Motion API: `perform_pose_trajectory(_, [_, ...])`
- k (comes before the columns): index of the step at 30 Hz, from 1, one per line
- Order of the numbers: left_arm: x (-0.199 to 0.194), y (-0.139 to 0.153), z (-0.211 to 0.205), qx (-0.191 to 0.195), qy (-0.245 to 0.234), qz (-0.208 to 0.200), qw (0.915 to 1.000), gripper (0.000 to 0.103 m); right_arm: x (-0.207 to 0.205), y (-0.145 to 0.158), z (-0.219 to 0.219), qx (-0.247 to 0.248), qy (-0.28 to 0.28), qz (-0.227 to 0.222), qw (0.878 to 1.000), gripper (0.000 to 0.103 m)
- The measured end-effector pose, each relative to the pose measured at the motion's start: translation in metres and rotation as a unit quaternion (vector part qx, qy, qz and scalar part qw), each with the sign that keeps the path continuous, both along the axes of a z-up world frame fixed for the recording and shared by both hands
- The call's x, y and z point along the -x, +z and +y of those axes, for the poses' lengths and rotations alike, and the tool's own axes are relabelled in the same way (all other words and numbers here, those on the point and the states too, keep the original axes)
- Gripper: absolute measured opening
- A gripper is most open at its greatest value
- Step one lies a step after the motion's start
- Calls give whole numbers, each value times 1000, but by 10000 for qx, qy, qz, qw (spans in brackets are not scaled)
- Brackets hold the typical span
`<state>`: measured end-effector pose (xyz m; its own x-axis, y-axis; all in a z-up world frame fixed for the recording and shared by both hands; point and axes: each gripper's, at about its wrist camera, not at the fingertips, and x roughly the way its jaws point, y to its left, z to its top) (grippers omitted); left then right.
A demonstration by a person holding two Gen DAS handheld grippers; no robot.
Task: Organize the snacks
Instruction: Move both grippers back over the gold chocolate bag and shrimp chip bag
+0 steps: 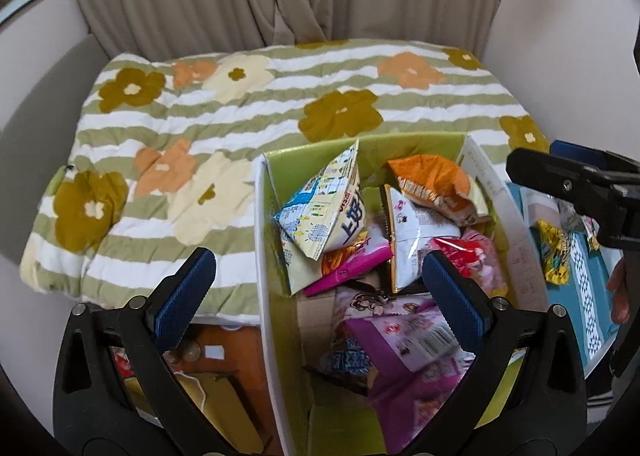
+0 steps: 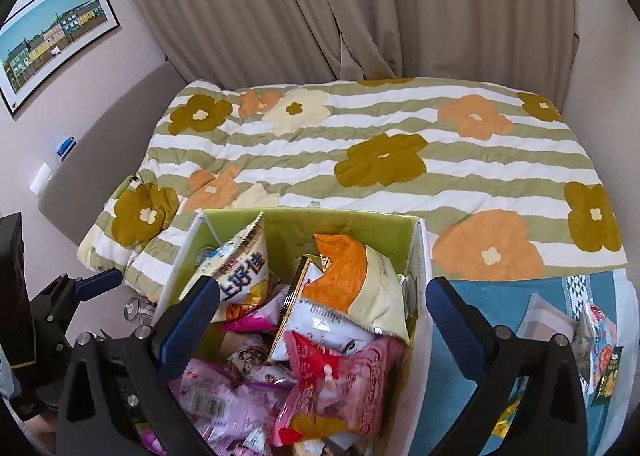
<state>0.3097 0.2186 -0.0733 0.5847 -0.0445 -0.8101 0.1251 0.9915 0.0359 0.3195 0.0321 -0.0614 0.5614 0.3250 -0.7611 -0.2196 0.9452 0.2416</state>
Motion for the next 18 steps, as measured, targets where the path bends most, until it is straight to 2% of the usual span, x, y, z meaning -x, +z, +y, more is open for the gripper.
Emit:
perform_pose_trajectory(10, [68, 43, -27, -113, 677, -639, 9956, 102, 60, 31, -29, 32, 156, -499, 9986, 103])
perform_pose_trajectory(18, [119, 49, -90, -186, 575, -748, 9954, 102, 122, 42, -81, 103, 144, -765, 9969, 103])
